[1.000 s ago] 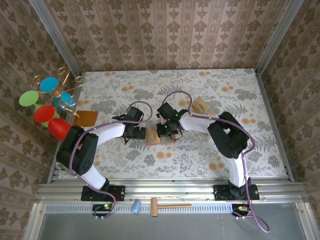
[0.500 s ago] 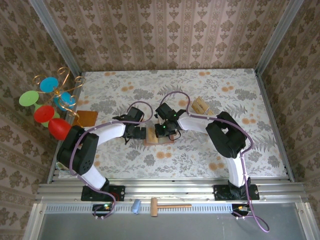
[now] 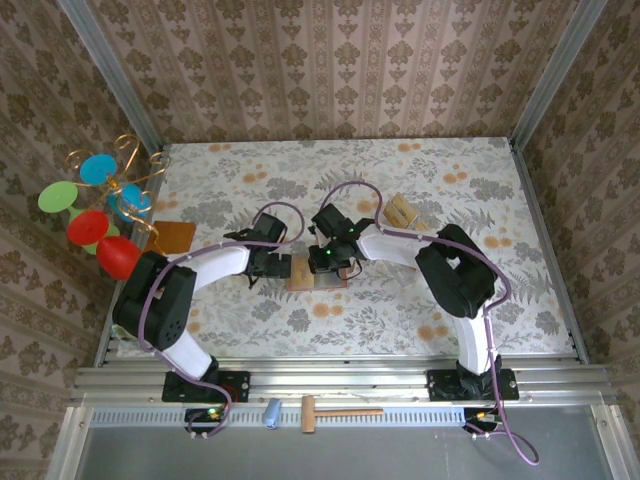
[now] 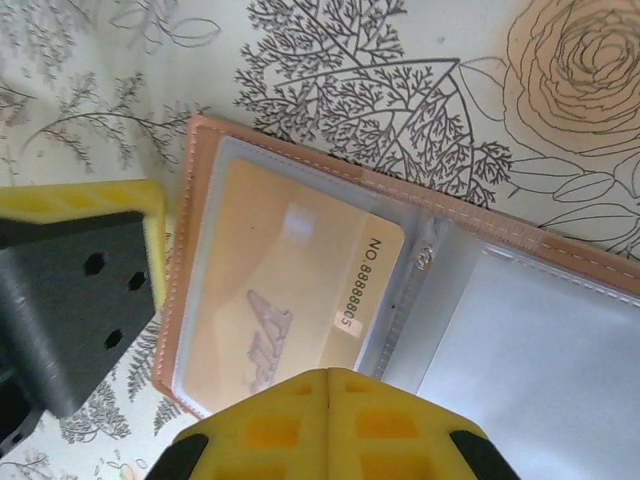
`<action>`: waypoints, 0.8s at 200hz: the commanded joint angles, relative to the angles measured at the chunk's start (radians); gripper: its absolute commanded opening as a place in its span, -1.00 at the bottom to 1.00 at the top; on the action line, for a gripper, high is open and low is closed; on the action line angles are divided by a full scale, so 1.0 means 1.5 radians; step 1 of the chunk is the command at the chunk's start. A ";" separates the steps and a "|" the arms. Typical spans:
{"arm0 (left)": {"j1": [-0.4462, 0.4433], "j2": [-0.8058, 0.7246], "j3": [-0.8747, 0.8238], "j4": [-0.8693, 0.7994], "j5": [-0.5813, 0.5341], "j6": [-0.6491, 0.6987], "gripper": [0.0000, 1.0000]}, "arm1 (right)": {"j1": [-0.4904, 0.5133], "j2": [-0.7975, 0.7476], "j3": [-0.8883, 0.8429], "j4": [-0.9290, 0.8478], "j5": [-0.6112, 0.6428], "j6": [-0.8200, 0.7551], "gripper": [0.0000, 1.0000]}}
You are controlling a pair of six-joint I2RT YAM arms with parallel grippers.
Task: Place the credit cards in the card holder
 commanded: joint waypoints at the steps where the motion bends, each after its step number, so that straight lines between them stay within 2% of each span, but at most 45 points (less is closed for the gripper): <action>1: 0.016 -0.019 -0.009 -0.023 -0.014 0.011 1.00 | -0.001 -0.026 -0.014 0.003 0.003 0.008 -1.00; 81: 0.019 -0.013 -0.017 -0.013 -0.002 0.010 1.00 | -0.001 0.013 -0.007 -0.005 0.028 -0.001 -1.00; 160: 0.011 0.004 -0.014 -0.004 0.003 0.010 1.00 | 0.001 0.041 0.009 -0.009 0.017 -0.003 -1.00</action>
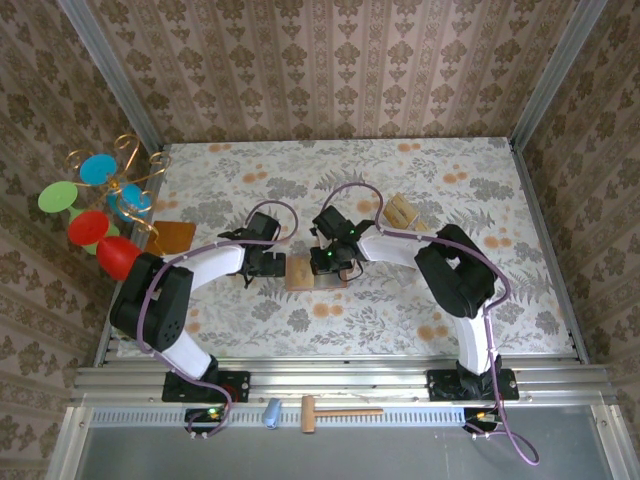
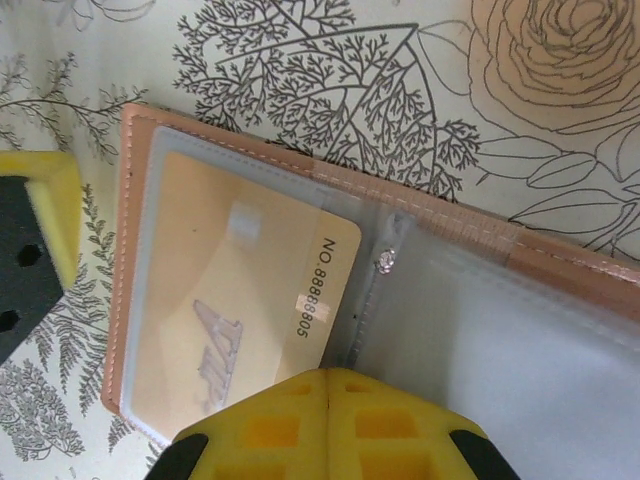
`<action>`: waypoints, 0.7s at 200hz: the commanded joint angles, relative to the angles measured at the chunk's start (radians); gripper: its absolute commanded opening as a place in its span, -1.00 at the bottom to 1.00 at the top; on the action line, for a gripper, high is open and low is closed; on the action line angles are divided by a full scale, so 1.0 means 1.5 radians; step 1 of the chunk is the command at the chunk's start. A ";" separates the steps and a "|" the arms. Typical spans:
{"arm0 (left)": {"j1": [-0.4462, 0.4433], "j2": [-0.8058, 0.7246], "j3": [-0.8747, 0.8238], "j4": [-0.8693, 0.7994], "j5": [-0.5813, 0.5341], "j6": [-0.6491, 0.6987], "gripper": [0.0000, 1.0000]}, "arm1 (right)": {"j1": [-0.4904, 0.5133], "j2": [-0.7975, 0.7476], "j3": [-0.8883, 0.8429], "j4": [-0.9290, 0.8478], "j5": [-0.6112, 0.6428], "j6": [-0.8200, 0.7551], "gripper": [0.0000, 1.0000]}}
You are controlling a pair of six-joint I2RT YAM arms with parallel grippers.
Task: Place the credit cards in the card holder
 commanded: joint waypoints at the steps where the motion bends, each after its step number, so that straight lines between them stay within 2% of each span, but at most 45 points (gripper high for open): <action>1: -0.007 0.011 -0.008 -0.001 0.003 0.009 1.00 | 0.001 0.018 0.017 -0.014 0.004 -0.002 -1.00; 140: -0.029 0.039 -0.012 0.017 0.010 -0.001 1.00 | 0.013 0.033 0.045 -0.017 -0.016 0.004 -1.00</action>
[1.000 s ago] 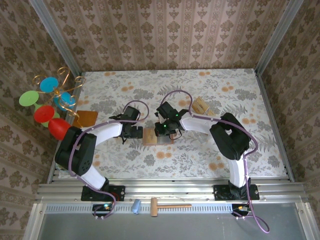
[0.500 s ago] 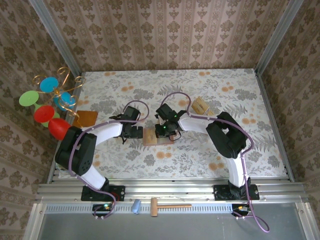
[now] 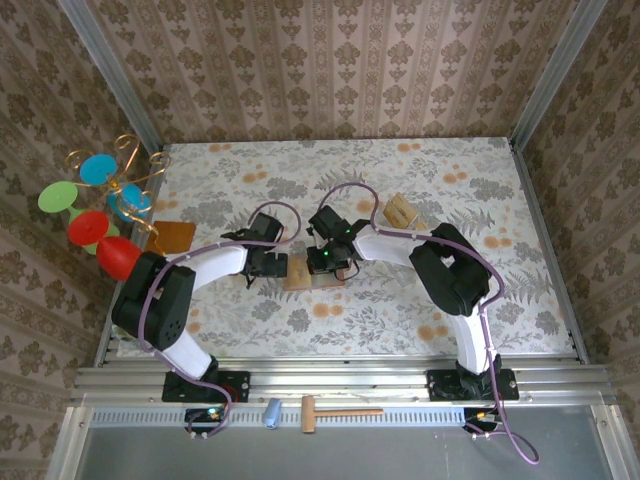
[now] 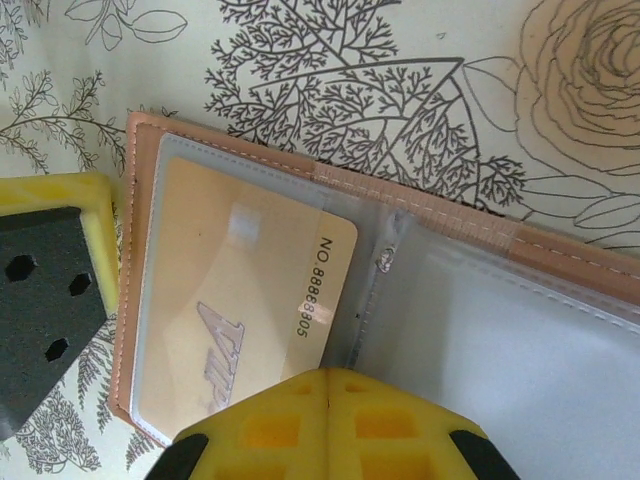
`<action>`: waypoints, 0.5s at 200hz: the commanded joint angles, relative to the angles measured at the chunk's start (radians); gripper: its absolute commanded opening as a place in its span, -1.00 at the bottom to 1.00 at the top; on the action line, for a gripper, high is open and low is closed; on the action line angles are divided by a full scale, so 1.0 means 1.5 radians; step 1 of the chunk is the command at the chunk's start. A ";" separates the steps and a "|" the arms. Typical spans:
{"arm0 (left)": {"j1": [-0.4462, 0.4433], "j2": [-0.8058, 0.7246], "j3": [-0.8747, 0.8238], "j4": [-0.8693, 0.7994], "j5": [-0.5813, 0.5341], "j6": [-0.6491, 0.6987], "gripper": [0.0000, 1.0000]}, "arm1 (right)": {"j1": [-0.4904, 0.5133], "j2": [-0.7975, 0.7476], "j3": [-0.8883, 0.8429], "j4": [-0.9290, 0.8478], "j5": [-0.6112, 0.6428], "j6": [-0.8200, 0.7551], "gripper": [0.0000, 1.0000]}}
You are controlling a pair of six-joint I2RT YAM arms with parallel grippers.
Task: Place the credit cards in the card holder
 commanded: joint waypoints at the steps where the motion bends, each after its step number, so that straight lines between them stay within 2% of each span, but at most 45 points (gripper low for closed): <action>1: -0.014 0.030 -0.013 0.007 0.018 0.000 1.00 | 0.007 0.017 0.017 -0.014 -0.013 0.004 -1.00; 100: -0.014 0.027 -0.006 0.002 0.013 0.004 1.00 | 0.008 0.003 0.022 -0.008 -0.027 0.014 -1.00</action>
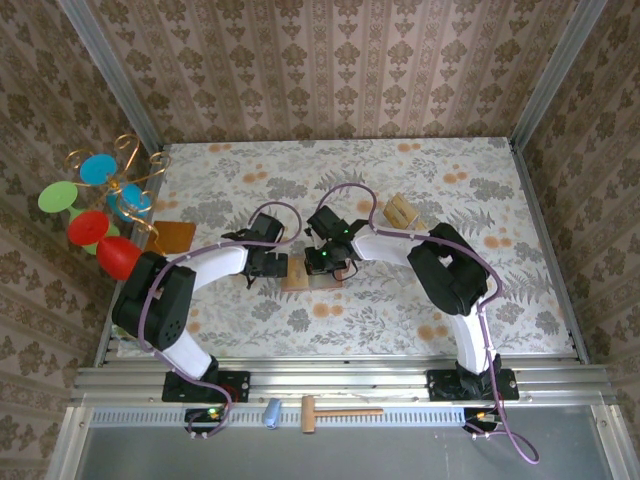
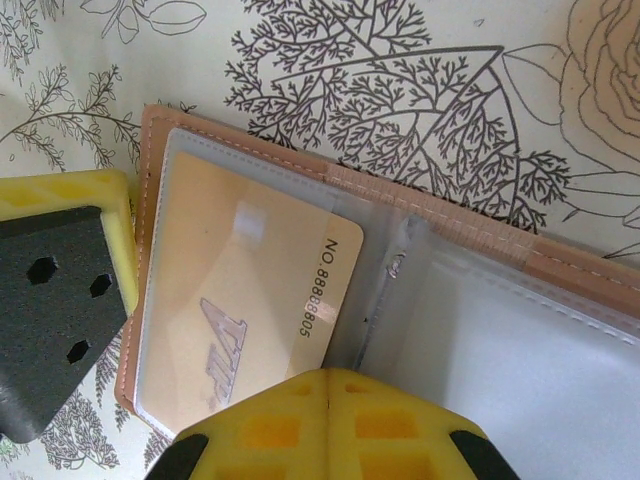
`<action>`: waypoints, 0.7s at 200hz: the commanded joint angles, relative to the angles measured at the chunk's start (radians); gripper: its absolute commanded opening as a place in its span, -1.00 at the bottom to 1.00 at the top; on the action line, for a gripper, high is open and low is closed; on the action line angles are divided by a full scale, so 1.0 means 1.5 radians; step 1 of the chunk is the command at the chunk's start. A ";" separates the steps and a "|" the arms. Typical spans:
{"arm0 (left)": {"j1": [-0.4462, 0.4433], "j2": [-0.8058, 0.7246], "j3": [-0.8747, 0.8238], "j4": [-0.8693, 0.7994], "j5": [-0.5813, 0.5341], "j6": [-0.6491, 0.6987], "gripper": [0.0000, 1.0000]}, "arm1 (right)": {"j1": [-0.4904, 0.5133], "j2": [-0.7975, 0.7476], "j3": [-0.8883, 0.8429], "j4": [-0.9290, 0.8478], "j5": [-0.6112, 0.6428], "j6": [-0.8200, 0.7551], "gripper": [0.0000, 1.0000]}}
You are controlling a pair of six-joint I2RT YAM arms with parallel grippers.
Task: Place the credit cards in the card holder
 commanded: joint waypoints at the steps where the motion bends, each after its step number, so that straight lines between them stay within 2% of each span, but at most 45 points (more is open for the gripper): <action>1: -0.011 0.027 -0.005 0.001 0.019 0.004 1.00 | 0.005 -0.004 0.015 -0.008 -0.012 0.004 -1.00; 52: 0.022 0.006 0.025 -0.023 0.017 0.025 1.00 | -0.007 -0.047 0.012 -0.020 0.002 0.001 -0.97; 119: 0.041 -0.041 0.054 -0.063 0.008 0.043 1.00 | -0.025 -0.109 -0.018 -0.018 0.016 0.001 -0.59; 140: 0.040 -0.063 0.054 -0.069 0.013 0.041 1.00 | -0.034 -0.127 -0.040 -0.018 0.025 -0.004 -0.52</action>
